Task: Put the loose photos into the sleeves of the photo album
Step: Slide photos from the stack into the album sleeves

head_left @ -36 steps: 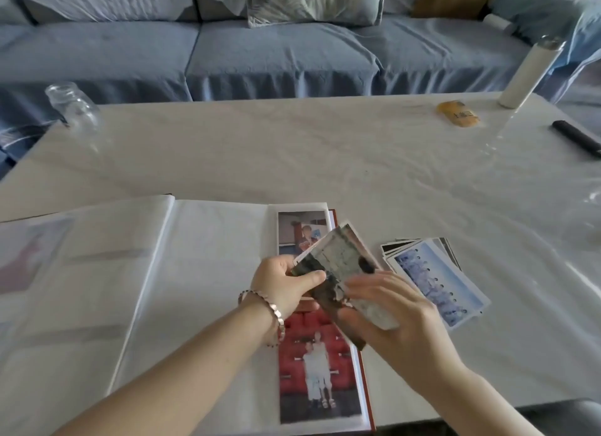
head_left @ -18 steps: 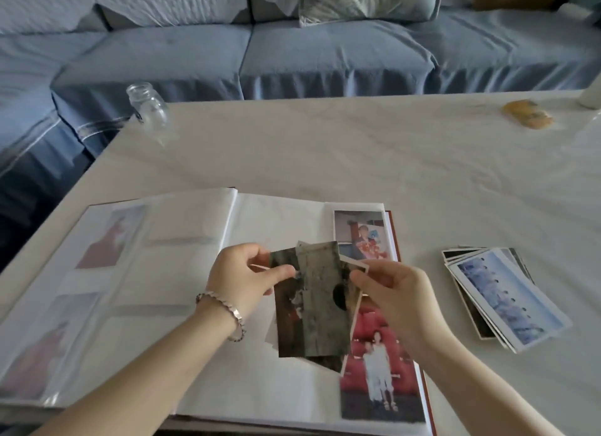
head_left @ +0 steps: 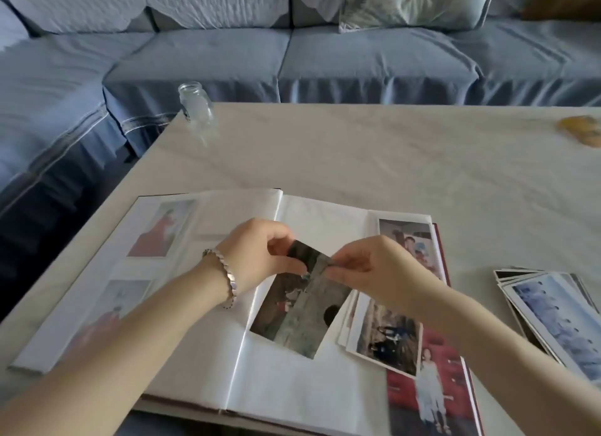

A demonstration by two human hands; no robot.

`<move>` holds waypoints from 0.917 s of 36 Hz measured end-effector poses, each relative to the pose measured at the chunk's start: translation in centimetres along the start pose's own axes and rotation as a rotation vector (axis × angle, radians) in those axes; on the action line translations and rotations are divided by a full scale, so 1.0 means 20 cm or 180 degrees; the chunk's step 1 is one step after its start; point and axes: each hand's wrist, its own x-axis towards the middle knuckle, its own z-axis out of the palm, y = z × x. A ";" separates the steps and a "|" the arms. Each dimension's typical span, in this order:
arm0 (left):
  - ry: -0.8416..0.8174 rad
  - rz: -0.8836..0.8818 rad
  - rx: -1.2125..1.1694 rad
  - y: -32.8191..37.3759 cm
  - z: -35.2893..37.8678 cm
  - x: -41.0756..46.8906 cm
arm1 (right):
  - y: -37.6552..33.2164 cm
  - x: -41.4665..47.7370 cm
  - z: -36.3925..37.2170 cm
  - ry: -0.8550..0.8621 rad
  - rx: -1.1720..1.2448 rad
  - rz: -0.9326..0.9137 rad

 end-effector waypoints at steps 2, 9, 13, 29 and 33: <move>0.0321 -0.0100 -0.0052 -0.02 -0.03 -0.01 | -0.03 0.03 0.04 0.0216 -0.0100 -0.0091; 0.1209 -0.1019 -0.1137 -0.16 -0.08 -0.05 | -0.10 0.18 0.15 0.0975 0.1329 0.0173; 0.1222 -0.1758 -0.2691 -0.27 -0.11 -0.06 | -0.17 0.28 0.23 0.1103 0.2092 0.0225; 0.2867 -0.1280 -0.2146 -0.66 -0.36 -0.01 | -0.15 0.45 0.64 0.0080 -0.1959 -0.1055; 0.2847 -0.1109 -0.1536 -0.69 -0.37 -0.01 | -0.10 0.48 0.67 0.0147 -0.2138 -0.1116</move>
